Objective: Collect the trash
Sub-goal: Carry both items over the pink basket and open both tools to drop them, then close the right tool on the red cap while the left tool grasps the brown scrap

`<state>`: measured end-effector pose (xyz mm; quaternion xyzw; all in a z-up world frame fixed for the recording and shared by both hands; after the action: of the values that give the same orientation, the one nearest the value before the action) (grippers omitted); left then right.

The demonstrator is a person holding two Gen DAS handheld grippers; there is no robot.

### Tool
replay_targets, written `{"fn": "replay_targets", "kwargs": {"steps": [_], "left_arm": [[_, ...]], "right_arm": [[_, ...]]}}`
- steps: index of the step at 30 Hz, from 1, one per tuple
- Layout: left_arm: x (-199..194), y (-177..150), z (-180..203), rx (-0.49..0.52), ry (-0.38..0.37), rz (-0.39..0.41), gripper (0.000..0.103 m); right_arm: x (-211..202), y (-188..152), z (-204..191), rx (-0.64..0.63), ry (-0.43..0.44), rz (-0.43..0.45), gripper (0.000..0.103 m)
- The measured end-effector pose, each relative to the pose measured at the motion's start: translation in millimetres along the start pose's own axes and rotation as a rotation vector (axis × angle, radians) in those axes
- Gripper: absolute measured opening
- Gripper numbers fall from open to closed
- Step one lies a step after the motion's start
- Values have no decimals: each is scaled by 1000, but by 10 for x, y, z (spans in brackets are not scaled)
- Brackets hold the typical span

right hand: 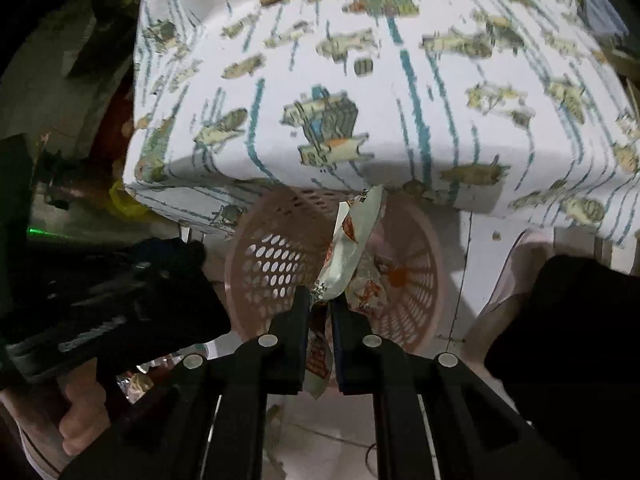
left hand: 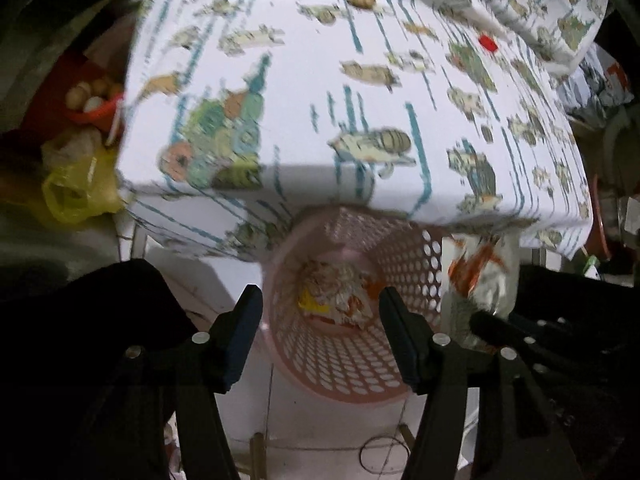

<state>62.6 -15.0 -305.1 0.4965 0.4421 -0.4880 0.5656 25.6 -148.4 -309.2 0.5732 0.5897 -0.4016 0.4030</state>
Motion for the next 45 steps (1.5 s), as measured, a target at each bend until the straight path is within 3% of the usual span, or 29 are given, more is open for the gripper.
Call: {"fn": "replay_targets", "kwargs": {"steps": [4,15,17,24,30,33,35,41,45], "left_arm": [[-83,87,-101,-32,4,38,60],[-359,231,-65,-15,3,136,60],[-382,277,-26,-8,-8,145,61],[-647,538,-5,50,63,215,62],[-772,940,92,78,111,259,72],[-811,1202,172,63,77,274,80],[-775,1420,238,50,43,264,93],[-461,2045,271,3,34,205,93],[-221,2308,284,-49,-10,162,90]], "right_arm": [[41,-24,22,15,-6,-15,24],[-145,65,2,36,25,24,26],[-253,131,39,54,22,53,26],[-931,598,118,-32,-108,256,26],[-1350,1155,265,-51,-144,335,26],[-1519,1435,356,-48,-169,376,26],[-1580,1578,418,-41,-175,394,28],[-1549,1833,693,5,-246,365,30],[-1530,1929,845,27,-271,380,30]]}}
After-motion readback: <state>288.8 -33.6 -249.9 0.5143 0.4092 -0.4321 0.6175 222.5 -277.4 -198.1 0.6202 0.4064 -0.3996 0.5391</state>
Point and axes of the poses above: each gripper's, at about its wrist camera, not at the fingertips, and x roughly the way its jaws point, z to its right, y to its top, the point moved 10 cm from there along x, roughly the way its jaws point, and after that the axes turned 2 degrees about -z, right-handed, at the moved point
